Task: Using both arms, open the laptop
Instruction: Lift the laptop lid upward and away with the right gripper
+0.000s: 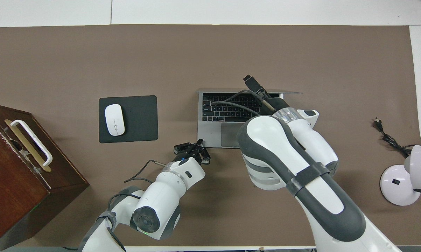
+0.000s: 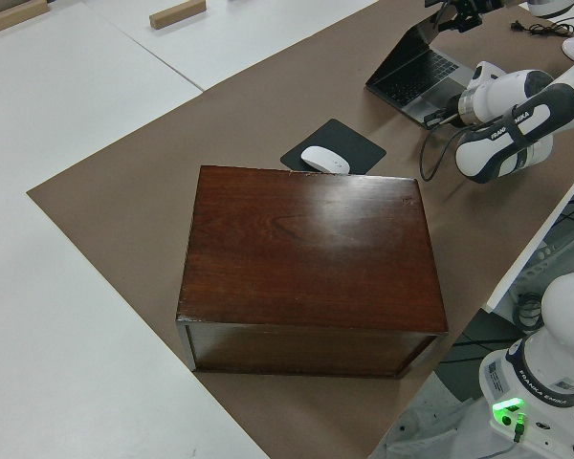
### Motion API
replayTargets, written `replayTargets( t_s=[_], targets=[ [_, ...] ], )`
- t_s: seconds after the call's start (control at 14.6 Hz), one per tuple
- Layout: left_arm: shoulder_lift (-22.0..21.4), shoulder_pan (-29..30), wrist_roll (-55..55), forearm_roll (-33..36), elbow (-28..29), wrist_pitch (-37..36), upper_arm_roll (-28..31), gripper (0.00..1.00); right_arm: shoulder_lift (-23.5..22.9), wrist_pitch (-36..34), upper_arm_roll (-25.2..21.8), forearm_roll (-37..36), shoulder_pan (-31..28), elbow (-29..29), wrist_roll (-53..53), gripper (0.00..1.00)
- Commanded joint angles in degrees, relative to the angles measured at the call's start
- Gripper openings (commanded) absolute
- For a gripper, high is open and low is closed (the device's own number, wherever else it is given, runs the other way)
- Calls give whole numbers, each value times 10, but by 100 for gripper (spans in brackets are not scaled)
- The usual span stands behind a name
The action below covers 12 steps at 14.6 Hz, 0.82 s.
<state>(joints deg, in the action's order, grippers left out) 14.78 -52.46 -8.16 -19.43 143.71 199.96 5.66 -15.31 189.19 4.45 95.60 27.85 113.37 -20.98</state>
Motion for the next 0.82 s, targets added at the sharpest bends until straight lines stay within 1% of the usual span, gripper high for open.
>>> replayTargets(
  t_s=[0.0, 0.76],
  targets=[
    [19, 3, 13, -10, -4, 9, 1, 0, -17, -28, 2, 39, -27, -44, -31, 100],
    [20, 5, 14, -8, -4, 9, 1, 0, -17, -106, 2, 35, -98, -77, -33, 100]
  ],
)
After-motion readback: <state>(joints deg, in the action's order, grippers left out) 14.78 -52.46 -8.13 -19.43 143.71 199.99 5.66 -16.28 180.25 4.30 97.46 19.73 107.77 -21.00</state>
